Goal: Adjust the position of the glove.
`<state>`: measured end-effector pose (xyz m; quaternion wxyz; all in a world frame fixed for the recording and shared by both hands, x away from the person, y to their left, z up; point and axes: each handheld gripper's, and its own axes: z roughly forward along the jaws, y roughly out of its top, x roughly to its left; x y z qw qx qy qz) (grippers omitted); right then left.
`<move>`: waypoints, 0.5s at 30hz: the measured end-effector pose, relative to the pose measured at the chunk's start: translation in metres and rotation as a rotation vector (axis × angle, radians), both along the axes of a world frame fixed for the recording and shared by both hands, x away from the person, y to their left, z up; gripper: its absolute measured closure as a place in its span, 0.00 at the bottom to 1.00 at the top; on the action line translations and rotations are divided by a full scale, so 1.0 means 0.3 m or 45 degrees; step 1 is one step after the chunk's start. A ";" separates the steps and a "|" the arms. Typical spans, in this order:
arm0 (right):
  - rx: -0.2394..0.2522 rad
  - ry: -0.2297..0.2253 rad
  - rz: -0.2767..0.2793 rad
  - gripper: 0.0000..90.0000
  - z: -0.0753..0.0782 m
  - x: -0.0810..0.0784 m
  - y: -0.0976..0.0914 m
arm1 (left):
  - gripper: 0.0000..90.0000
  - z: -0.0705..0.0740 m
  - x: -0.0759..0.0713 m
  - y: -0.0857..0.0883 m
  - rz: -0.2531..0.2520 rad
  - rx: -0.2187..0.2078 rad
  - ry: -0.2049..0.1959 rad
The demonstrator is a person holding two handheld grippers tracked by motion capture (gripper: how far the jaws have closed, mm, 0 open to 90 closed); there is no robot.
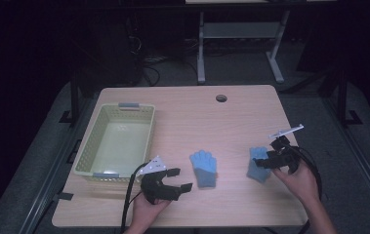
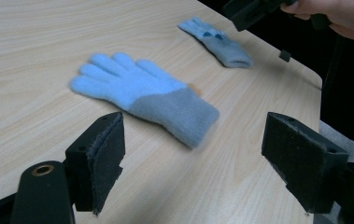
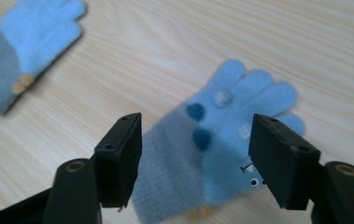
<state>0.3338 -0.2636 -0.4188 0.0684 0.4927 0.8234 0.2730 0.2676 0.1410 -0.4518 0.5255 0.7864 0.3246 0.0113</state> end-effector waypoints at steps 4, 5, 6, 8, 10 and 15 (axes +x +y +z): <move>-0.029 0.033 -0.009 0.43 -0.014 0.012 -0.002 | 0.24 0.002 0.000 0.002 0.004 -0.010 0.002; -0.034 0.049 -0.005 0.44 -0.021 0.018 -0.002 | 0.24 0.001 0.000 0.003 0.002 -0.013 0.000; -0.040 0.068 -0.011 0.45 -0.024 0.020 0.000 | 0.24 0.002 0.001 0.003 0.001 -0.011 0.003; -0.060 0.084 -0.012 0.48 -0.035 0.026 0.003 | 0.24 0.002 -0.001 0.004 0.004 -0.014 0.004; -0.070 0.108 -0.012 0.52 -0.046 0.032 0.007 | 0.24 0.003 -0.001 0.003 0.001 -0.015 0.002; -0.111 0.141 -0.006 0.59 -0.063 0.040 0.014 | 0.24 -0.001 0.002 -0.001 -0.008 -0.005 0.012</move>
